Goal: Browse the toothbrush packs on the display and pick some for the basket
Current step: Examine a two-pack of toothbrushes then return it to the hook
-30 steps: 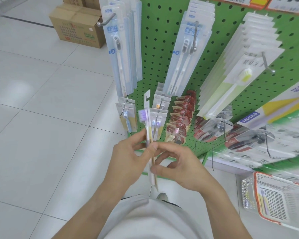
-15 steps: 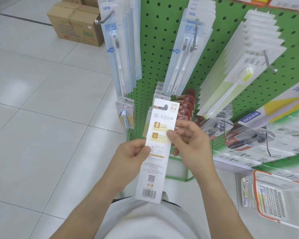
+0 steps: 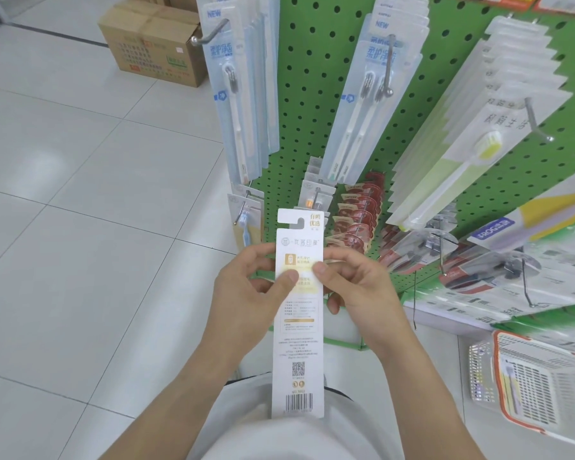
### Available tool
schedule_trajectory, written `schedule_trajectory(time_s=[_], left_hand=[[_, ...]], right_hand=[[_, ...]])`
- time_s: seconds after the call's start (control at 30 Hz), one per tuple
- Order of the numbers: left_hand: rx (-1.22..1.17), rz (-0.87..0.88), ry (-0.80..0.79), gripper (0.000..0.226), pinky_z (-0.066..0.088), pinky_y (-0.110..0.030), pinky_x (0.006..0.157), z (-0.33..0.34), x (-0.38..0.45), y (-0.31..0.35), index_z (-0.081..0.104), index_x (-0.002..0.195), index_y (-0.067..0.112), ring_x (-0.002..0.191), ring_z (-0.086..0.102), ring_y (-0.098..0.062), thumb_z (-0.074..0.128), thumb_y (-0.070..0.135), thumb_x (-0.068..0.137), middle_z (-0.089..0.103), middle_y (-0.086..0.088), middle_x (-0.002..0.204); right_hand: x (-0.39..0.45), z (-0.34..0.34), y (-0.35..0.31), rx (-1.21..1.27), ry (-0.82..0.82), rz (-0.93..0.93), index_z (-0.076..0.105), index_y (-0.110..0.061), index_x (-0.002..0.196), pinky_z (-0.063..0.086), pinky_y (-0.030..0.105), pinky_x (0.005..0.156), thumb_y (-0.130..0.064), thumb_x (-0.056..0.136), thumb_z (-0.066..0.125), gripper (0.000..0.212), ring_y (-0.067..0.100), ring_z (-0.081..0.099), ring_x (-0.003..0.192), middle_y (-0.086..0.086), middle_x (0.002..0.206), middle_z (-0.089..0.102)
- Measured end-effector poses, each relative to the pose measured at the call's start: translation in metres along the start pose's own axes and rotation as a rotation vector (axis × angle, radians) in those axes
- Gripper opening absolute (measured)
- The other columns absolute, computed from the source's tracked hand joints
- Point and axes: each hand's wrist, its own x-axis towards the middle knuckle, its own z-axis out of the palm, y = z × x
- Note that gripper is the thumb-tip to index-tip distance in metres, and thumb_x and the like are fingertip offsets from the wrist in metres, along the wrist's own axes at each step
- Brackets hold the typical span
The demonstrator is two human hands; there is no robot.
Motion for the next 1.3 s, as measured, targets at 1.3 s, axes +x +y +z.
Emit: schedule_trajectory(time_s=[1.3], left_hand=[[-0.054, 0.103, -0.005, 0.066, 0.056, -0.018, 0.06, 0.005, 0.014, 0.015, 0.053, 0.131, 0.027, 0.08, 0.076, -0.01, 0.079, -0.007, 0.08, 0.07, 0.018, 0.112]], right_hand=[[-0.004, -0.005, 0.003, -0.113, -0.14, 0.008, 0.077, -0.026, 0.102, 0.057, 0.065, 0.078, 0.001, 0.074, 0.087, 0.04, 0.04, 0.071, 0.079, 0.01, 0.1, 0.077]])
